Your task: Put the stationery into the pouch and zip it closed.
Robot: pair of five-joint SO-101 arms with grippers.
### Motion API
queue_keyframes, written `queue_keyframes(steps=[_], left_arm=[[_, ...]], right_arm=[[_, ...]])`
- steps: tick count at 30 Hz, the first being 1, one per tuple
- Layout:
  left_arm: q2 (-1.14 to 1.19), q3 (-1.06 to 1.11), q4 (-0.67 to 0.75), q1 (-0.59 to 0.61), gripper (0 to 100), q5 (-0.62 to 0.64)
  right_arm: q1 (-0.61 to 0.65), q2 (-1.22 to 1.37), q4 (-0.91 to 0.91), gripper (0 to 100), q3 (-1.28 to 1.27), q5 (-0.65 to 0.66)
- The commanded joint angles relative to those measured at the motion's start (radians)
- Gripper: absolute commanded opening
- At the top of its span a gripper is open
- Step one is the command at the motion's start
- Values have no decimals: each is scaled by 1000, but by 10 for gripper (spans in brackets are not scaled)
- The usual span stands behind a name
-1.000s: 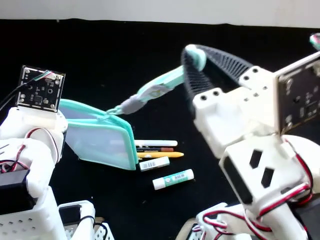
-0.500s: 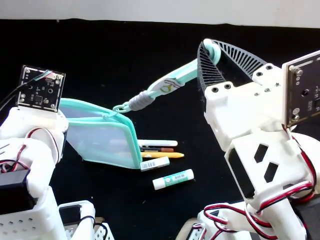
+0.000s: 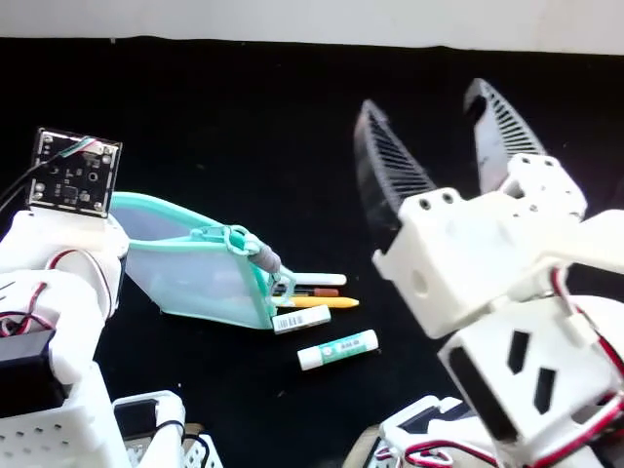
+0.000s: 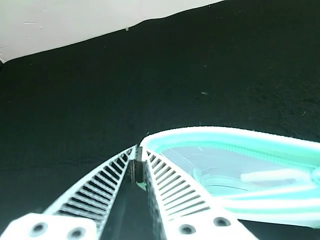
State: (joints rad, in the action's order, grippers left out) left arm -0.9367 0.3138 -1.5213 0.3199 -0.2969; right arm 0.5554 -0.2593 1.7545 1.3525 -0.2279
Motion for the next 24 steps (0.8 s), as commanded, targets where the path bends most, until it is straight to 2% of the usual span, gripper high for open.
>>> queue_keyframes(steps=[1, 7, 10, 17, 20, 24], left_arm=[[2, 5, 0, 7, 7, 6], [2, 5, -3, 10, 7, 6], [2, 5, -2, 10, 7, 6], [12, 5, 3, 12, 7, 5], [12, -4, 5, 13, 7, 5], [8, -28, 15, 67, 7, 6]], right_arm=[[-31, -2, 10, 329, -41, -12], [-266, -15, 10, 269, -460, 23], [-321, -15, 8, 270, -773, 222], [-282, -16, 7, 270, -1417, 772], [-278, -61, -13, 270, -1586, 937], [-275, -249, -102, 270, -1751, 1105]])
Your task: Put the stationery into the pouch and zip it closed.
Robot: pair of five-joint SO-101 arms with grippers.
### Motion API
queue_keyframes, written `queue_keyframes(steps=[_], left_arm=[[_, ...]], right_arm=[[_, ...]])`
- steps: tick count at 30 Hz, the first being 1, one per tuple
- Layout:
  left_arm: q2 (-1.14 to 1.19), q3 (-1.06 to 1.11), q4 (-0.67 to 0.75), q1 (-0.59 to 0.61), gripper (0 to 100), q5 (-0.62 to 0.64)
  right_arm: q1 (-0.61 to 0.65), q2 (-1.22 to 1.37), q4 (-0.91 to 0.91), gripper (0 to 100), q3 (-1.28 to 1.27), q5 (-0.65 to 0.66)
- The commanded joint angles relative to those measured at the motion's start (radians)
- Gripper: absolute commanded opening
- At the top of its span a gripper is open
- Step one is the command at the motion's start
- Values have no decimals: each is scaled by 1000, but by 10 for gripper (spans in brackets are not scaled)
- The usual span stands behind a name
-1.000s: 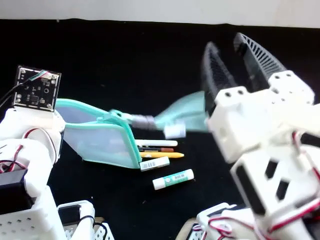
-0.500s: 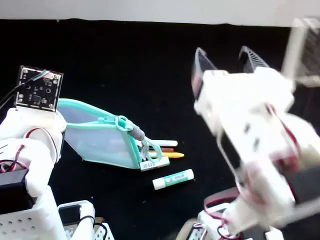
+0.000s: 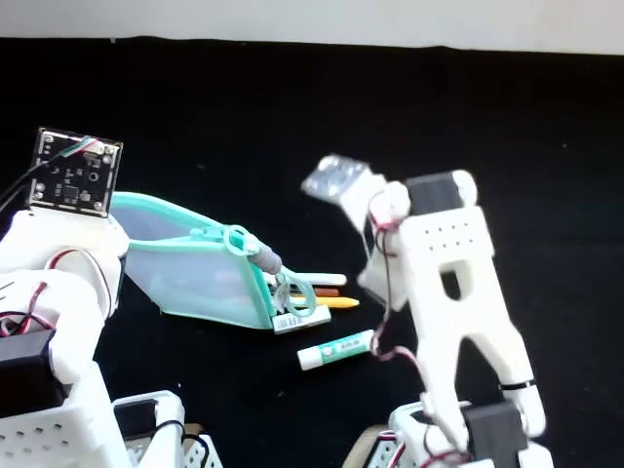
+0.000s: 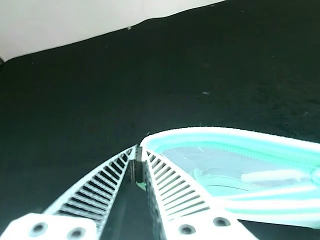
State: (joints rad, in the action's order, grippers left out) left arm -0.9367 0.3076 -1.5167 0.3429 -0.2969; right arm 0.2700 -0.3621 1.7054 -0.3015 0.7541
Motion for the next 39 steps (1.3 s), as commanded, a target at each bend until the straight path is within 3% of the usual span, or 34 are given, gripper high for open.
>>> queue_keyframes(steps=[1, 5, 13, 22, 28, 35, 39], left_arm=[[8, -38, 12, 76, 7, 6], [10, -94, 6, 168, 7, 6], [10, -154, 3, 186, 7, 6], [15, -302, -55, 186, 7, 6], [12, -200, -69, 185, 14, -2], [2, -107, -186, 186, 216, -15], [2, -174, -247, 186, 252, -14]], right_arm=[[15, -203, -77, 270, -153, 160], [79, -415, -216, 270, -435, 227], [243, -723, -490, 270, -888, 164], [280, -771, -513, 270, -938, 163], [280, -771, -513, 270, -938, 161], [282, -771, -573, 270, -943, 80], [282, -773, -573, 270, -941, 80]])
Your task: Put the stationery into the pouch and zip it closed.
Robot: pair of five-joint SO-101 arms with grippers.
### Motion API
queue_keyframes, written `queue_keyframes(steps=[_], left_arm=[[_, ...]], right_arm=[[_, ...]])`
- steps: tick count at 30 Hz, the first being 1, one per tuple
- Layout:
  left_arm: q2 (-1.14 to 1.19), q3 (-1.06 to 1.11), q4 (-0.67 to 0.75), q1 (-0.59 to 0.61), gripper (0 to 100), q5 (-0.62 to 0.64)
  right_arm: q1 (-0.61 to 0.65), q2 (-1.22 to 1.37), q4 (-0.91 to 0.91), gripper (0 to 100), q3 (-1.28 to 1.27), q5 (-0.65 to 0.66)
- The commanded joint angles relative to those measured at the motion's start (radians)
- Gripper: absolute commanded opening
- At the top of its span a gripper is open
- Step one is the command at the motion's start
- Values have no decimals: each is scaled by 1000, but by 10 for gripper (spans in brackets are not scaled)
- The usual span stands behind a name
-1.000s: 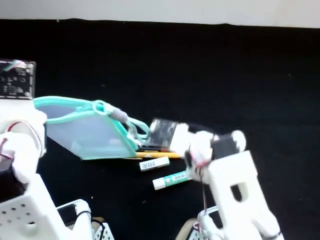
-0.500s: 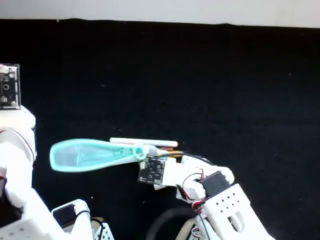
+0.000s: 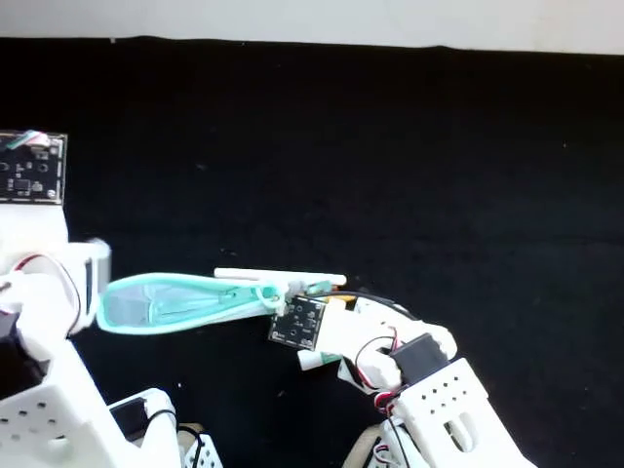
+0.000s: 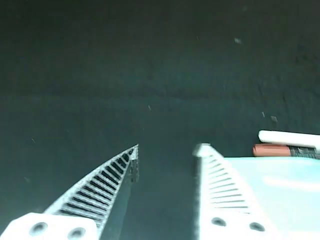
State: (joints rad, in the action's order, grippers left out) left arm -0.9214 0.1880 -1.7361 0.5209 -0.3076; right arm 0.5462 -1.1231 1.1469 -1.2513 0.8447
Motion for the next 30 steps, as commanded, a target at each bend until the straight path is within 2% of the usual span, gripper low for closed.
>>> queue_keyframes(steps=[1, 14, 22, 30], left_arm=[[-13, -65, -29, 8, 252, -3], [-15, -306, -32, 4, 255, -6], [-16, -321, -32, 4, 255, -37], [-139, -309, -32, -19, 255, -37]], right_arm=[[5, -12, -13, 270, 7, -11], [45, -10, -18, 270, 5, -14], [50, -8, -96, 270, 16, -132], [50, -8, -96, 270, 18, -138]])
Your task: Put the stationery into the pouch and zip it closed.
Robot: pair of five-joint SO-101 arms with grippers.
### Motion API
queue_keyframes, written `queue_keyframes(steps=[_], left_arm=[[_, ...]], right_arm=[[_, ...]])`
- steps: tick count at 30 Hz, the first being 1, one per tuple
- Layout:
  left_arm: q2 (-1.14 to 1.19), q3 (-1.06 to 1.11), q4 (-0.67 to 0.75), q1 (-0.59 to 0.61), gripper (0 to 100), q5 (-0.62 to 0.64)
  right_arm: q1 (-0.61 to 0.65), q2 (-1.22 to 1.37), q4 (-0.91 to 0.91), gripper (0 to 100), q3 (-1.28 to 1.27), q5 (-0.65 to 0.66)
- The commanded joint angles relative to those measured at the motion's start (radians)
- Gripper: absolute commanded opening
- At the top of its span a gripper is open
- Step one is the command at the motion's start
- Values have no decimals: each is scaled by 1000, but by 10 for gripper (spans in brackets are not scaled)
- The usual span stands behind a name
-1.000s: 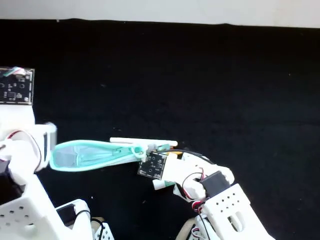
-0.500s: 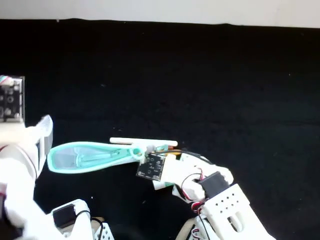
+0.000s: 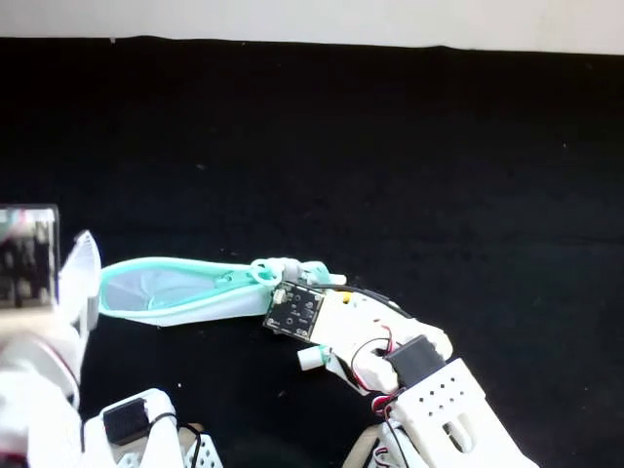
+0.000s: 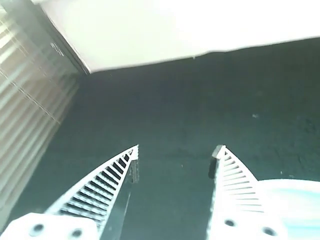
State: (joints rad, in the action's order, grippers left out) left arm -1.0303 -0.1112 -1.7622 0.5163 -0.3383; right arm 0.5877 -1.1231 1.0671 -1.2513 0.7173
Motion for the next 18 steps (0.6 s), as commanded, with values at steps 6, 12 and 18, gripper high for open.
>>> queue_keyframes(steps=[6, 12, 18], left_arm=[[-91, 74, -8, -15, 256, -6], [-116, 185, -8, -15, 256, -6], [-122, 185, -8, -21, 256, -3]], right_arm=[[4, -8, -44, 270, 18, -21], [4, -8, -45, 270, 19, -54], [4, -8, -45, 270, 19, -54]])
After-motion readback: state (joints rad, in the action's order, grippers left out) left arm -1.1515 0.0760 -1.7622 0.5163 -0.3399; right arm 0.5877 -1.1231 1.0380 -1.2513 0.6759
